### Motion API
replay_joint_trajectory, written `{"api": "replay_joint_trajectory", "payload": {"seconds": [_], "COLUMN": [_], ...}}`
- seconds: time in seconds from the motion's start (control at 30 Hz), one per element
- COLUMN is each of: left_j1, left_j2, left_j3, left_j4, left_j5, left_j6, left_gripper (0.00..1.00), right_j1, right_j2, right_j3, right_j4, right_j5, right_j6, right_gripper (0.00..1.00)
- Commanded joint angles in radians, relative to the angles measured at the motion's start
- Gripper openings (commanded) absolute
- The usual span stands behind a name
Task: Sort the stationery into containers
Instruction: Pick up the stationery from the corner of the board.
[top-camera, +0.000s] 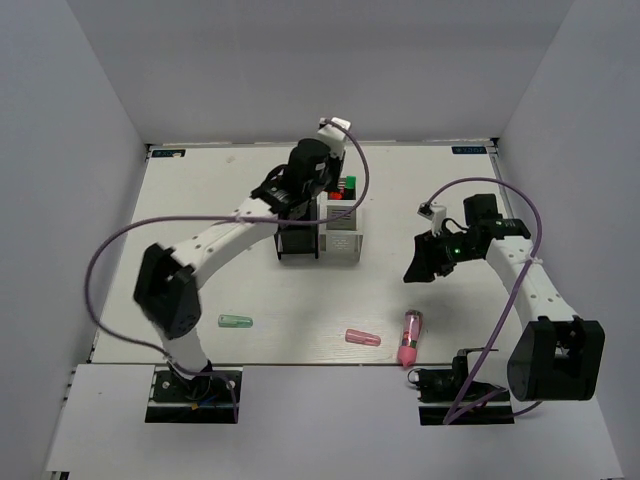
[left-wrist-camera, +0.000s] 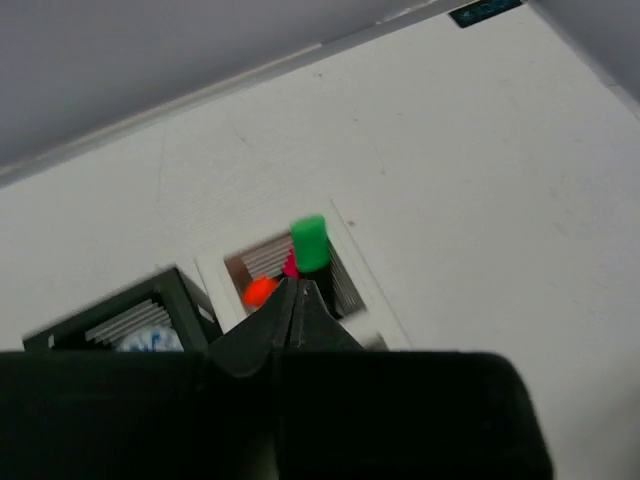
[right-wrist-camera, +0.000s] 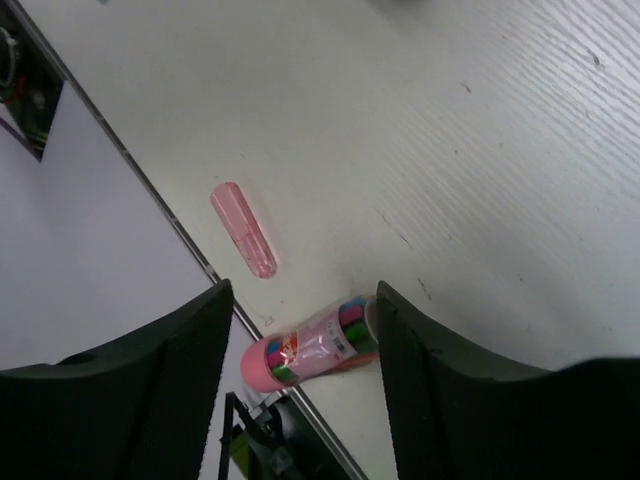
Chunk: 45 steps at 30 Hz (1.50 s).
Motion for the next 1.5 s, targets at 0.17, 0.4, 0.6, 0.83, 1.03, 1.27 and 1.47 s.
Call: {"api": "replay_joint_trajectory", "payload": {"seconds": [0.17,0.4,0.6,0.83,1.03,1.27,1.47], "left_j1": [-0.064,-0.074,-0.073,-0.073,-0.074,-0.074,-0.073], "left_j2": [-0.606,-0.931,-1.131,-1.254,-1.304,-1.372,-1.396], "left_j3": [-0.324,-0.716,-0.918,-0.969,-0.984,-1.000,-1.007], "left_j4": [-0.600,-0.829,-0.851,-0.875,-0.915,-0.958,-0.980], "left_j5": [-0.151,-0.179,-0.211,-0.214,-0.229,-0.234,-0.265], "left_j6": [-0.274,-0.422,-0.451,-0.453,-0.468,-0.488,-0.494], "left_gripper": [0.71,0.79,0.81,0.81,0.82,0.82,0.82], "right_j1": [0.030,0.067,0.085,0.111,0.148,0.215,0.289], "right_j2": [0.077,0.125,0.233,0.347,0.453,0.518,0.501], "right_j3": [0.016,0.025,-0.014,-0.054,-0.039,-0.030,-0.036], "right_j4": [-0.137,-0.203,-0.231,-0.180,-0.189,-0.137,-0.100], "right_j5": [0.323,0.357,0.321,0.347,0.364,0.520,0.576], "right_j6": [0.010,0.094,0.180,0.269,0.312,0.444,0.496], "right_gripper": [0.57,0.78,0.87,0.87,0.87,0.84,0.73]}}
